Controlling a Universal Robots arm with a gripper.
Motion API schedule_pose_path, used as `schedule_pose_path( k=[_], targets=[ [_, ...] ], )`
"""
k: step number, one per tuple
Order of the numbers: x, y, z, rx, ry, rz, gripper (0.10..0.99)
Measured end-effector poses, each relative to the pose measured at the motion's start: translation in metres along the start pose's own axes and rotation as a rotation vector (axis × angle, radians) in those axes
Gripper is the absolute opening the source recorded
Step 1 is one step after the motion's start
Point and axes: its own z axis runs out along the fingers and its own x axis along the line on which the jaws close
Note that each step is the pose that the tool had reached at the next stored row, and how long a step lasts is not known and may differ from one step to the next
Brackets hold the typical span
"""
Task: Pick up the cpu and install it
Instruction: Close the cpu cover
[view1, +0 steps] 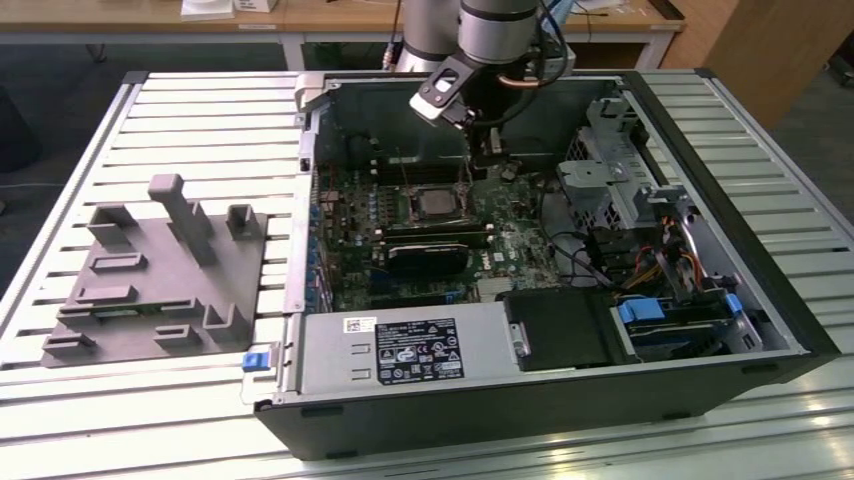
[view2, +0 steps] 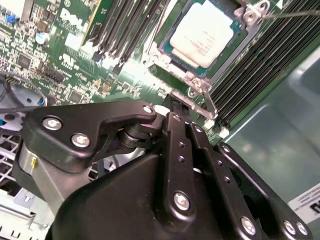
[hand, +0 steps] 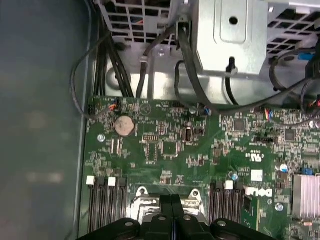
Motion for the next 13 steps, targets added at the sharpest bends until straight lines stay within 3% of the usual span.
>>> schedule_pose_path(
  k=[13],
  targets=[
    [0.0007,-0.013,0.0048,0.005,0.0002,0.0,0.106]
  ],
)
